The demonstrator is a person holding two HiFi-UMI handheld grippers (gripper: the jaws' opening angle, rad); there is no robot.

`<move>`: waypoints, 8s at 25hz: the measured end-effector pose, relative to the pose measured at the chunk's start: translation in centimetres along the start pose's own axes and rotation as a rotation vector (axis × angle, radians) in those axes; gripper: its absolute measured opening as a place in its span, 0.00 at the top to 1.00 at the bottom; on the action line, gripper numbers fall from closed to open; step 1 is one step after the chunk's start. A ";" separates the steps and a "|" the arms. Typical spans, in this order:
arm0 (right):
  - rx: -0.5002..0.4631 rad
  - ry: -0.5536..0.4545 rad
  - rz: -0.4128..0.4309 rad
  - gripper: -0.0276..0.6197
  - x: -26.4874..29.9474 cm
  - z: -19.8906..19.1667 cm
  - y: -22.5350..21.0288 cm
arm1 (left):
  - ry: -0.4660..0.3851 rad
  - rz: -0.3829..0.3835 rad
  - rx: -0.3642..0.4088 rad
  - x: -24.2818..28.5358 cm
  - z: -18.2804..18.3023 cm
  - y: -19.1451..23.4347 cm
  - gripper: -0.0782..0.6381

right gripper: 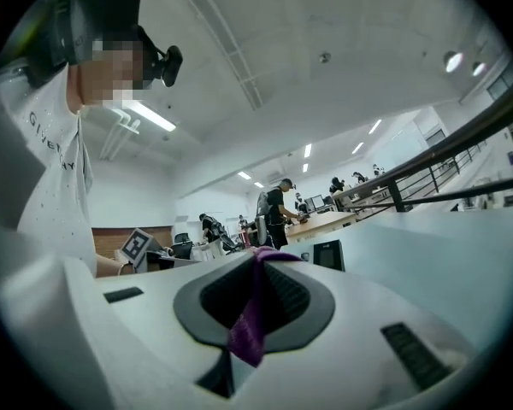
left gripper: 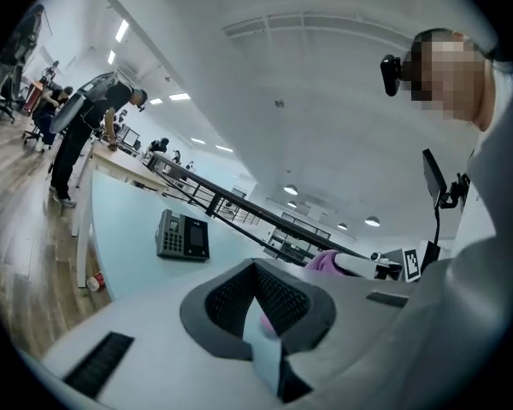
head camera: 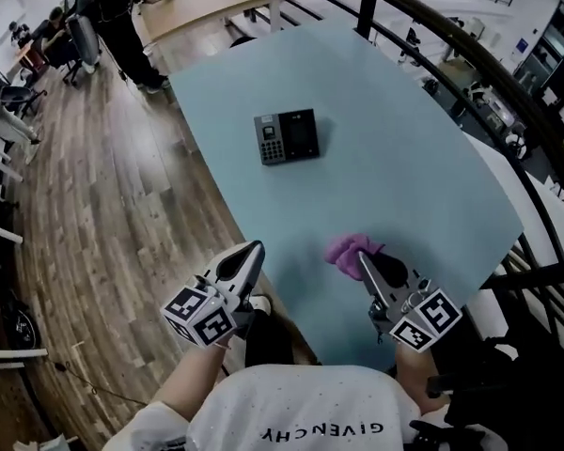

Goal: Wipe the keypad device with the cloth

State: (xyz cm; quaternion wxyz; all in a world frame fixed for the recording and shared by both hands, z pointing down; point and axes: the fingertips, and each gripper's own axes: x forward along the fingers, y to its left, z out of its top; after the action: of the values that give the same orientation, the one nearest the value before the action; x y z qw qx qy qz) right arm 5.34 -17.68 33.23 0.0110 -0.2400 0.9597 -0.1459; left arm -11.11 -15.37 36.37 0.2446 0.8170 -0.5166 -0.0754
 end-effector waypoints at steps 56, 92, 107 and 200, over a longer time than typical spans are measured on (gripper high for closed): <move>-0.203 0.337 -0.379 0.92 34.8 -3.6 -14.5 | 0.174 -0.222 0.008 10.5 6.7 23.0 0.89; -0.027 0.207 -0.250 0.92 30.4 -2.9 -15.7 | 0.101 0.112 -0.028 2.3 8.0 18.2 0.89; -0.106 0.377 -0.047 0.92 34.1 -8.3 -10.7 | 0.095 0.119 -0.044 1.7 7.3 16.6 0.89; 0.025 0.268 -0.067 0.92 30.3 -8.7 -11.0 | 0.094 0.076 -0.068 1.4 6.1 15.9 0.89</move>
State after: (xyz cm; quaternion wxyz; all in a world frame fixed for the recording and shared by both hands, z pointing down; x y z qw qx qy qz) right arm -17.24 -38.66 46.23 -0.1192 -0.2500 0.9421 -0.1890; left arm -25.57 -24.11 38.83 0.2987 0.7907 -0.5325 -0.0451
